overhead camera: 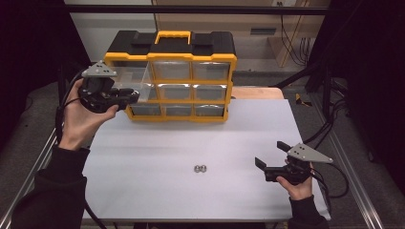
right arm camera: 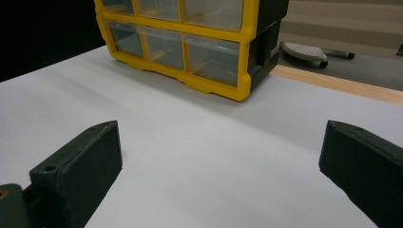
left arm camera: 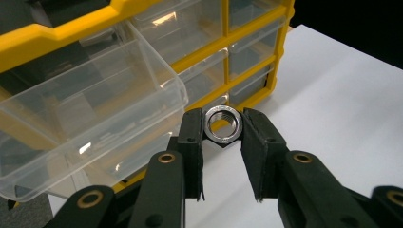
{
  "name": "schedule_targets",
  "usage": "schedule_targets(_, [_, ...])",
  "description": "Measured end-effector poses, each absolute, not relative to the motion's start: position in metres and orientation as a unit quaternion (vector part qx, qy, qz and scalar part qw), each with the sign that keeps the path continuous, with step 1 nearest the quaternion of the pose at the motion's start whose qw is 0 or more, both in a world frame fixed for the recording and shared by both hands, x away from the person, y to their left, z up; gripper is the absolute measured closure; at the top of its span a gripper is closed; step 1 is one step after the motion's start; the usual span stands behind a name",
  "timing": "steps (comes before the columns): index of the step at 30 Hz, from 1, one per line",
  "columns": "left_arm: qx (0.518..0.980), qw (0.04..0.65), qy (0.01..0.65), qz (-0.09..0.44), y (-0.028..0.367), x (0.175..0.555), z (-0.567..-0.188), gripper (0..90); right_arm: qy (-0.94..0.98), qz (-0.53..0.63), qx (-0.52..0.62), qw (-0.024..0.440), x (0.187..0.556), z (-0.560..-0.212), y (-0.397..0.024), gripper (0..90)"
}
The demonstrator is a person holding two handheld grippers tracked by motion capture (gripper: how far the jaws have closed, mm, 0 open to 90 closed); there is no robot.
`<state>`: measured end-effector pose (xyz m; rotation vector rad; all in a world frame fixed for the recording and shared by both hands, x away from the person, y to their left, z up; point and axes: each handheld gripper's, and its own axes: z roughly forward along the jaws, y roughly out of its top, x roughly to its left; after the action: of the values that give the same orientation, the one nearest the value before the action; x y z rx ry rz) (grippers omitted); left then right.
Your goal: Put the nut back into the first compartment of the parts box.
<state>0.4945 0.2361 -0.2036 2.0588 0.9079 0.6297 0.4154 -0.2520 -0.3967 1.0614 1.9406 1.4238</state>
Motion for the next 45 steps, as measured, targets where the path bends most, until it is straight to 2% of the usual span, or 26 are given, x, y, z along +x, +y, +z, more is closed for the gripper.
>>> schedule_targets(21, [0.784,0.400,0.393,0.264,0.242,0.522,-0.190,69.4,0.714,0.524,0.389,0.253,0.415,-0.397,-0.252,1.0])
schedule_targets(24, [0.787,0.387,0.397,0.272,0.243,0.528,-0.188,69.4,0.714,0.525,0.389,0.253,0.415,-0.396,-0.252,1.0])
schedule_targets(45, [0.778,0.376,0.416,0.283,0.248,0.553,-0.198,69.3,0.713,0.525,0.389,0.253,0.415,-0.396,-0.253,1.0])
